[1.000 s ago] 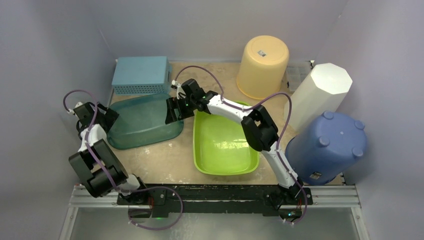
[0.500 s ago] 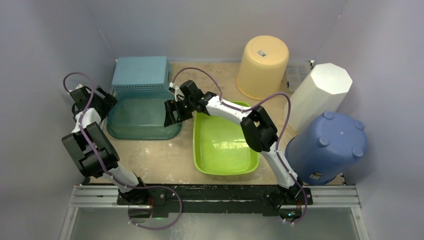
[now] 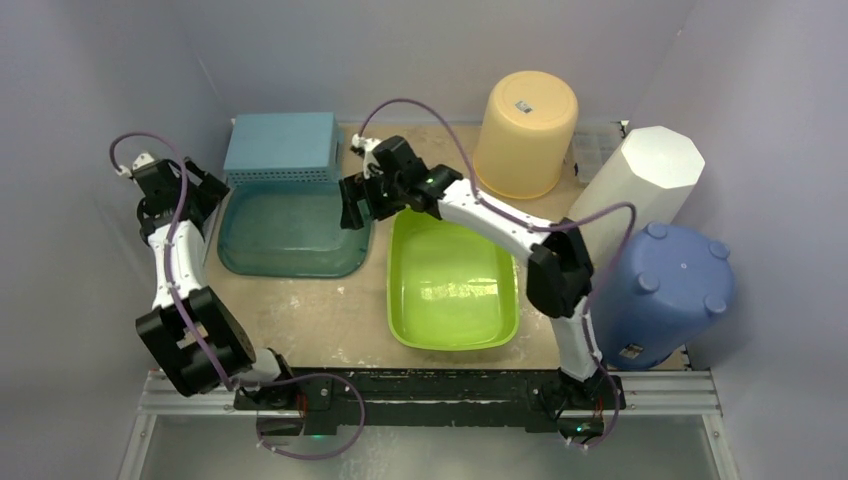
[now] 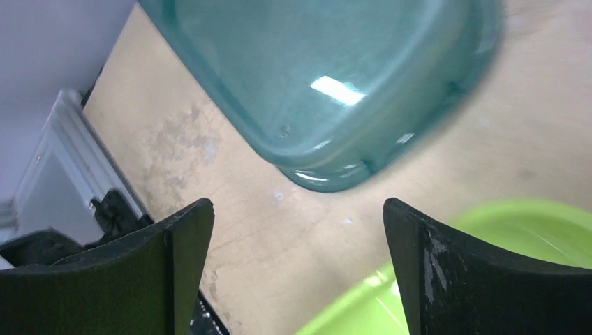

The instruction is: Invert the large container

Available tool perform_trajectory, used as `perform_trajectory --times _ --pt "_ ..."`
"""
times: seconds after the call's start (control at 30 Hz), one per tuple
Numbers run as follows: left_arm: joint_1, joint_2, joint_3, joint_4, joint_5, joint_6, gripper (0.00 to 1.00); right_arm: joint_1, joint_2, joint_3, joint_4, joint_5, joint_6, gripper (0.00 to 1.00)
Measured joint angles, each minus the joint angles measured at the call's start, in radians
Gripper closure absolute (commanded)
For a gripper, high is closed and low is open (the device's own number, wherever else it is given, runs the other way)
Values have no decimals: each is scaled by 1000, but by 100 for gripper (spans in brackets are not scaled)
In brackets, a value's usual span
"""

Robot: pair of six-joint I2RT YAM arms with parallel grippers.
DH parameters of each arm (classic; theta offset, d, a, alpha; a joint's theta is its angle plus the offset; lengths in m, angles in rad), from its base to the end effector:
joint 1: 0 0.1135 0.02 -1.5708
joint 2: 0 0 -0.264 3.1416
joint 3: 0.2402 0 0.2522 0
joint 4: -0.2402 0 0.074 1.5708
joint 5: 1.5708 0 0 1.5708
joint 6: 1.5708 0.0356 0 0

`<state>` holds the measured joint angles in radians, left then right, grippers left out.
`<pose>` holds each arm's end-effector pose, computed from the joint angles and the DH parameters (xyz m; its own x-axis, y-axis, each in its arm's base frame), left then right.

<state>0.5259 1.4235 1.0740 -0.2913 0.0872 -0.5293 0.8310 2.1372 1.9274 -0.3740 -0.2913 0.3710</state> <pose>0.2781 0.1578 0.2817 -0.2243 -0.7118 -0.6656 -0.6406 0.6224 -0.4497 0.3322 0.3791 0.2844 -0.6614 -0.2095 -0.7202 -0.6752 0.5845 0.4500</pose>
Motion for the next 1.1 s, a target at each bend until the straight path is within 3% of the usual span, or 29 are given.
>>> perform_trajectory --times 0.17,0.27,0.43,0.53,0.87,1.1 --pt "-5 -112 12 -47 -23 10 12 -32 -286 -193 -2 246 14 8" --pt "-69 -172 5 -58 -6 10 13 -116 -455 -375 -5 342 58 8" --pt "-366 -300 -64 -68 33 -8 14 -337 -686 -686 -48 452 102 9" --pt "-479 -369 -117 -75 52 -24 14 -360 -792 -800 -90 481 112 10" --pt "-891 -406 -248 -62 26 -91 17 -438 -855 -959 -89 454 146 31" --pt "-1134 -303 -302 -23 -40 -151 21 -450 -855 -1049 -39 374 157 45"
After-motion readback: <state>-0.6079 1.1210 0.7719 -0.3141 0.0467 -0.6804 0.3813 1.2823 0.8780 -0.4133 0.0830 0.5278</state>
